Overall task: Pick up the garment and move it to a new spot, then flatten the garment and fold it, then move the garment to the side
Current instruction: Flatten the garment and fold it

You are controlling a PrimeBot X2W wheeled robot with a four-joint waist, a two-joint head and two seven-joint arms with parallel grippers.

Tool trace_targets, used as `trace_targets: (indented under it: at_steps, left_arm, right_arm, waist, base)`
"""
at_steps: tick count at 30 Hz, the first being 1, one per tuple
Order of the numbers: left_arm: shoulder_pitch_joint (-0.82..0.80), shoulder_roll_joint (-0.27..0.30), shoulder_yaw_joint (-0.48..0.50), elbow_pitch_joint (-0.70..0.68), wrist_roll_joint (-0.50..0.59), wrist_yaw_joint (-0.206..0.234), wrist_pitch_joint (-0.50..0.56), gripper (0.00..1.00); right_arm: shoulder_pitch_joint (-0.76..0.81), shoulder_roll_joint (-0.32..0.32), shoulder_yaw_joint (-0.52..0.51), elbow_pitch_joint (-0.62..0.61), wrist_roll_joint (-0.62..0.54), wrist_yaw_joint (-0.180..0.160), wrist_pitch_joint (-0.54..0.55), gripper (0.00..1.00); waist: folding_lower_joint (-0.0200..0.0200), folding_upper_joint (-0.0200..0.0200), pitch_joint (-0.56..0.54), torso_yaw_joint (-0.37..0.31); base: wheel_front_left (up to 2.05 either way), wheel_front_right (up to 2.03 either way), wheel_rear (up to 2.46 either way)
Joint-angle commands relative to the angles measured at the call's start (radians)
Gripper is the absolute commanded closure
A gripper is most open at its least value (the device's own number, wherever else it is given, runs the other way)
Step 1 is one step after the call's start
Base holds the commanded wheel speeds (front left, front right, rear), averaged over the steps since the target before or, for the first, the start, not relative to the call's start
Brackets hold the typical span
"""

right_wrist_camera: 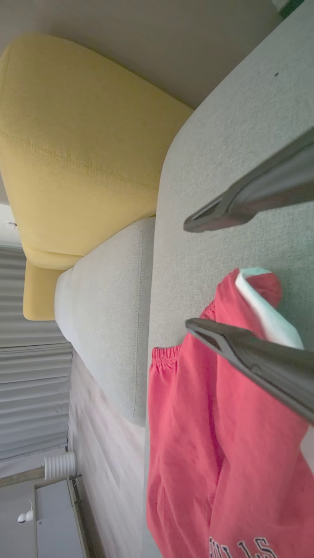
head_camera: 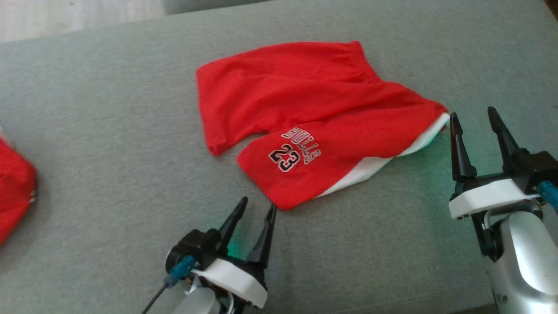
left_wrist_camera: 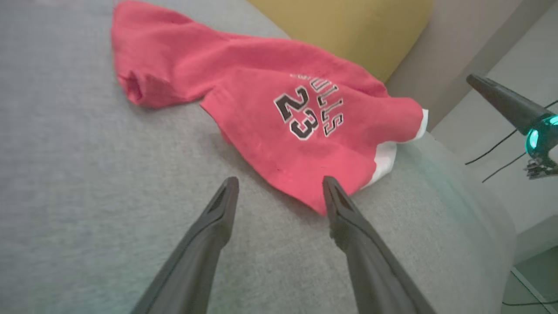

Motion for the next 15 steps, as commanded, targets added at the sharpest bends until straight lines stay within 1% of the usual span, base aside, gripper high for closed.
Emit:
trace_targets:
  at_steps: [1,8,11,13,14,15]
  left_arm:
    - [-0.031,0.001,0.013,-0.015,-0.012,-0.007,-0.009,0.0]
    - [-0.094,0.001,-0.12,0.077,-0.144,-0.011,-0.009,0.0]
    - [-0.116,0.001,-0.168,0.087,-0.202,-0.011,-0.009,0.0]
    - [-0.131,0.001,-0.186,0.086,-0.218,-0.011,-0.009,0.0]
    - [-0.136,0.001,-0.188,0.086,-0.225,-0.011,-0.009,0.05]
    - [-0.14,0.001,-0.189,0.086,-0.229,-0.011,-0.009,0.52]
  right_arm:
    - [-0.006,-0.008,0.02,-0.035,0.005,-0.001,-0.011,0.0]
    - [-0.014,-0.006,0.028,-0.029,0.02,-0.001,-0.011,0.0]
    - [-0.017,-0.006,0.029,-0.028,0.023,-0.001,-0.011,0.0]
    - [-0.019,-0.005,0.031,-0.028,0.025,-0.001,-0.011,0.0]
    - [-0.02,-0.005,0.032,-0.029,0.025,-0.001,-0.011,0.0]
    - [-0.02,-0.005,0.033,-0.03,0.026,-0.001,-0.011,0.0]
  waist:
    - [-0.0001,0.0,0.018,-0.021]
    - [-0.0001,0.0,0.041,-0.054]
    - [-0.0001,0.0,0.045,-0.059]
    - [-0.0001,0.0,0.047,-0.061]
    - [-0.0001,0.0,0.048,-0.061]
    - [-0.0001,0.0,0.048,-0.061]
  base:
    - [0.0,0.0,0.0]
    - [0.0,0.0,0.0]
    - [0.0,0.0,0.0]
    - [0.0,0.0,0.0]
    - [0.0,0.0,0.0]
    - [0.0,0.0,0.0]
